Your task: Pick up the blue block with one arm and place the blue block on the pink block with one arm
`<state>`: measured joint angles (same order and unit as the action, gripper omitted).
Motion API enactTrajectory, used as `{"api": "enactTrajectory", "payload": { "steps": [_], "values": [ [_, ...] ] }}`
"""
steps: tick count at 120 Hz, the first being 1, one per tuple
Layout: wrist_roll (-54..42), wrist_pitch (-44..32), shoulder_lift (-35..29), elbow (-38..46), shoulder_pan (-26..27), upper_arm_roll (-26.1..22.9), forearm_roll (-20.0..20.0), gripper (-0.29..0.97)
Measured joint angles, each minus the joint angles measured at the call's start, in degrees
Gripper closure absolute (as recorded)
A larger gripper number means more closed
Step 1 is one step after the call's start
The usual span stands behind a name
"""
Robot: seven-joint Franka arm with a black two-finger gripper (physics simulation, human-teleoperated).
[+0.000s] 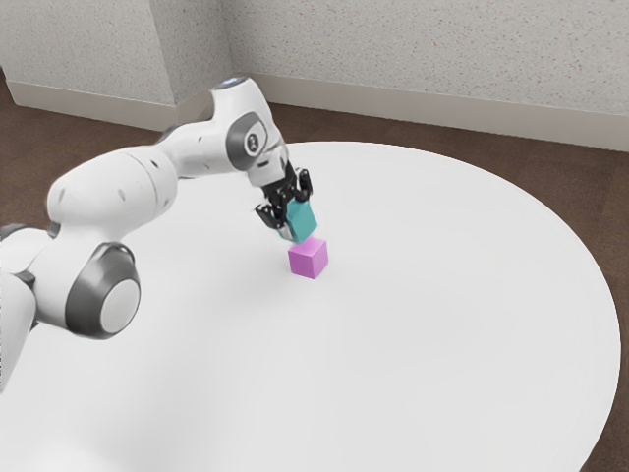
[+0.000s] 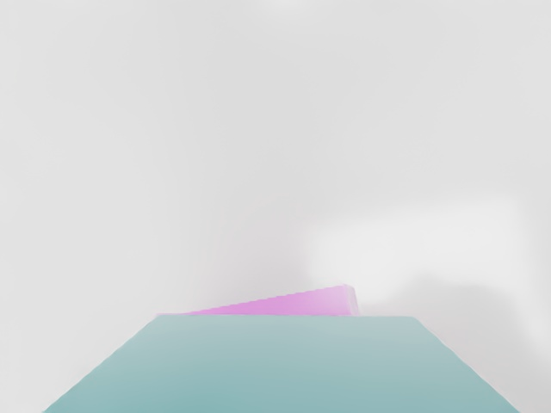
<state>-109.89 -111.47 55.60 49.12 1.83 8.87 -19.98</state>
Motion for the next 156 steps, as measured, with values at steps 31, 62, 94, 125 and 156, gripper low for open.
{"api": "enactTrajectory", "payload": {
  "steps": [31,62,94,125,156],
  "values": [
    [1.86,0.07,3.06,-3.22,0.11,0.17,-1.65,0.32],
    [3.01,0.06,3.78,-3.86,0.15,1.0,-1.69,0.26],
    [3.74,0.26,3.53,-4.1,0.67,1.09,-1.57,0.08],
    [4.79,4.73,-28.47,28.99,0.56,0.58,1.92,0.02],
    [15.72,15.47,-54.25,42.44,2.06,-3.94,21.59,0.01]
  ]
}}
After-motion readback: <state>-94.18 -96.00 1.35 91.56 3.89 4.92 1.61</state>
